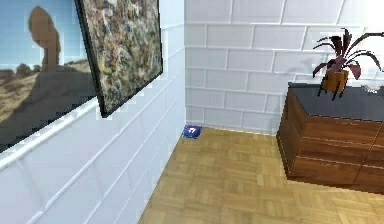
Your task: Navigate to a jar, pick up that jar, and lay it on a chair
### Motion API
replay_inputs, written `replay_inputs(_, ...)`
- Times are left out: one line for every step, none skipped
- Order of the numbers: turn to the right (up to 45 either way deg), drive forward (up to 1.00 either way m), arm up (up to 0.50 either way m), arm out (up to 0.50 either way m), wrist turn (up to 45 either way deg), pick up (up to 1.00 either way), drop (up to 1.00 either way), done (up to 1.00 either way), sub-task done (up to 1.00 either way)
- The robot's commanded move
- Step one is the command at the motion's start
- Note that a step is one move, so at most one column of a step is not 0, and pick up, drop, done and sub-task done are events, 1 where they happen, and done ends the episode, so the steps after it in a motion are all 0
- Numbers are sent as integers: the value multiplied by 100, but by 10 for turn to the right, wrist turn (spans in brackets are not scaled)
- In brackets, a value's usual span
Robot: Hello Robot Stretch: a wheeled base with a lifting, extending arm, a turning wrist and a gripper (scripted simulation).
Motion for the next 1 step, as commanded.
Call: replay_inputs(0,0,0,0,450,0,0,0,0)
